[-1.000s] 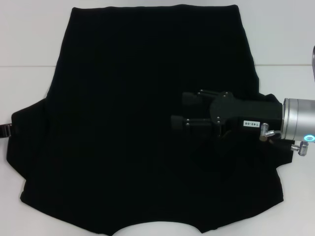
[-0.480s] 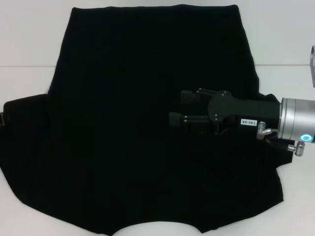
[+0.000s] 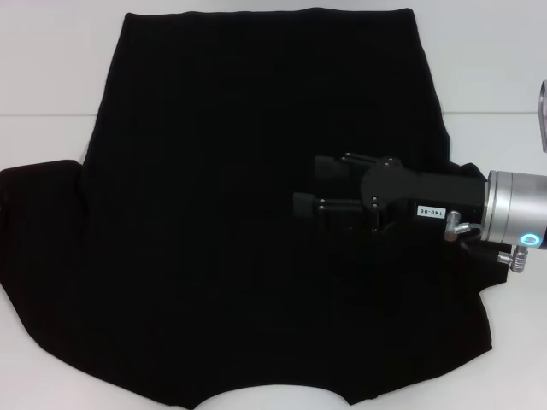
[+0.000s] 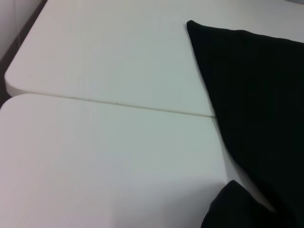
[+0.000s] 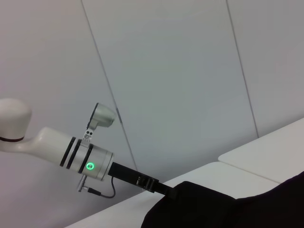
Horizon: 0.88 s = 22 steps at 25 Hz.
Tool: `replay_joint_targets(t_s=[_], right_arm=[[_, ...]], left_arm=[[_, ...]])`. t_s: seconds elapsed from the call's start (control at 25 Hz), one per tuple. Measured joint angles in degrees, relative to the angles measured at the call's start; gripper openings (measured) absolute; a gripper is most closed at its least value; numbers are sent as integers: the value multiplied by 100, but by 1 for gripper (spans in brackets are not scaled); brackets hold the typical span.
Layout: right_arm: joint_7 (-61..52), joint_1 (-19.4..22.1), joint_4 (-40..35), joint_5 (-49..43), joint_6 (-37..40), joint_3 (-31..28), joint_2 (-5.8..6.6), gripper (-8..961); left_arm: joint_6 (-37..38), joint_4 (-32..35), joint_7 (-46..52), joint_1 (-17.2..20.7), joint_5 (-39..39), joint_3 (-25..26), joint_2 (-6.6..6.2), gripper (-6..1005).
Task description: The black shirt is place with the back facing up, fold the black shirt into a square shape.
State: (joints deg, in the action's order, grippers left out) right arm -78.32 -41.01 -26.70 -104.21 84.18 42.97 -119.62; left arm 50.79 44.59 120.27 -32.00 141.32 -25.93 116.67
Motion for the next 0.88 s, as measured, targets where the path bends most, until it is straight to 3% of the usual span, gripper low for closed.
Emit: replay_joint_targets(t_s=[0.88], right_arm=[[27,13,-2,-2,-24,0,0,889]], left_arm=[[493,445,322,254,0,208,57,29]])
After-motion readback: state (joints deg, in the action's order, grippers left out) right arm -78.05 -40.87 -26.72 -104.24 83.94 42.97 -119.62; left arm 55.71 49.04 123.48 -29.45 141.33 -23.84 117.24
